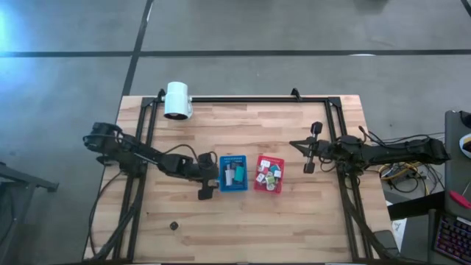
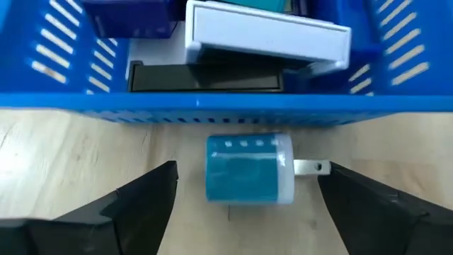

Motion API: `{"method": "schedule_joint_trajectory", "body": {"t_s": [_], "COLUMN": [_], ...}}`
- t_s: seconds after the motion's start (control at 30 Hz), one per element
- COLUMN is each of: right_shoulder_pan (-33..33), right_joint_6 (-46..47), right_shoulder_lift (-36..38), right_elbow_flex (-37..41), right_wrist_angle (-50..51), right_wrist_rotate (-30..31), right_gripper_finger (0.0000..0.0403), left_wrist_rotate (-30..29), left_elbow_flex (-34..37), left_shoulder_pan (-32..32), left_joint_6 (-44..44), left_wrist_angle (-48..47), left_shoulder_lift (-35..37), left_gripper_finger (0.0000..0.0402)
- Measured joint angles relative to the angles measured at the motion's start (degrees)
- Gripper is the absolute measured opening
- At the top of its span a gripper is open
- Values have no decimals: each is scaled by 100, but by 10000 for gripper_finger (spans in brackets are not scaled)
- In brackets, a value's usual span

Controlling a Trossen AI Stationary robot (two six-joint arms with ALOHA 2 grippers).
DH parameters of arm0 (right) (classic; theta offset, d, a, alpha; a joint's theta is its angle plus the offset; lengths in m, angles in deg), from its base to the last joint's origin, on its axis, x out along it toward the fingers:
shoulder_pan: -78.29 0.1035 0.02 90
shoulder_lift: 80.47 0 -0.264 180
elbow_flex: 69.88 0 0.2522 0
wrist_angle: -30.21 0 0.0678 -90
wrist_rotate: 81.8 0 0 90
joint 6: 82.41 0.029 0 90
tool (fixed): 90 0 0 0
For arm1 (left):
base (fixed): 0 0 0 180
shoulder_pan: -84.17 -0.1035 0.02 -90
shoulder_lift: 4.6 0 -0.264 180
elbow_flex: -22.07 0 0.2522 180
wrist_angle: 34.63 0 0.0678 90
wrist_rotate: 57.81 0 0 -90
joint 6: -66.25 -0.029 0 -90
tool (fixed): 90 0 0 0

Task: Sort adapters and digital timers
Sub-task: Put the light blue charger adaptor into the red bin

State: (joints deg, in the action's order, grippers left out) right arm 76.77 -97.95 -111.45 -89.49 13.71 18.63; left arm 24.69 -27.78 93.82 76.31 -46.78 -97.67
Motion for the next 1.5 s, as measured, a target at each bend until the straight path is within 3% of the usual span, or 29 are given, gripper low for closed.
{"method": "schedule_joint_trajectory", "body": {"t_s": [0.3,0.43,0.6,0.87,1.07,1.27,1.5], "right_shoulder_pan": [0,0,0,0,0,0,0], "right_joint_6": [411,485,490,623,613,617,657], "right_shoulder_lift": [0,0,0,0,1,-11,-53], "right_elbow_flex": [10,22,24,26,26,28,28], "right_wrist_angle": [3,80,133,184,198,269,263], "right_wrist_rotate": [-2,-2,-2,-3,-2,-4,-4], "right_gripper_finger": [8,8,8,8,8,8,8], "left_wrist_rotate": [-20,-16,13,263,264,274,580], "left_elbow_flex": [-142,-135,-129,-128,-87,277,1650], "left_shoulder_pan": [0,0,-4,-4,2,35,35], "left_joint_6": [-471,-609,-714,-901,-974,-1179,-1031], "left_wrist_angle": [48,56,48,-102,-525,-477,1136], "left_shoulder_lift": [-209,-191,-170,-46,771,2172,3932], "left_gripper_finger": [338,305,231,227,227,227,229]}}
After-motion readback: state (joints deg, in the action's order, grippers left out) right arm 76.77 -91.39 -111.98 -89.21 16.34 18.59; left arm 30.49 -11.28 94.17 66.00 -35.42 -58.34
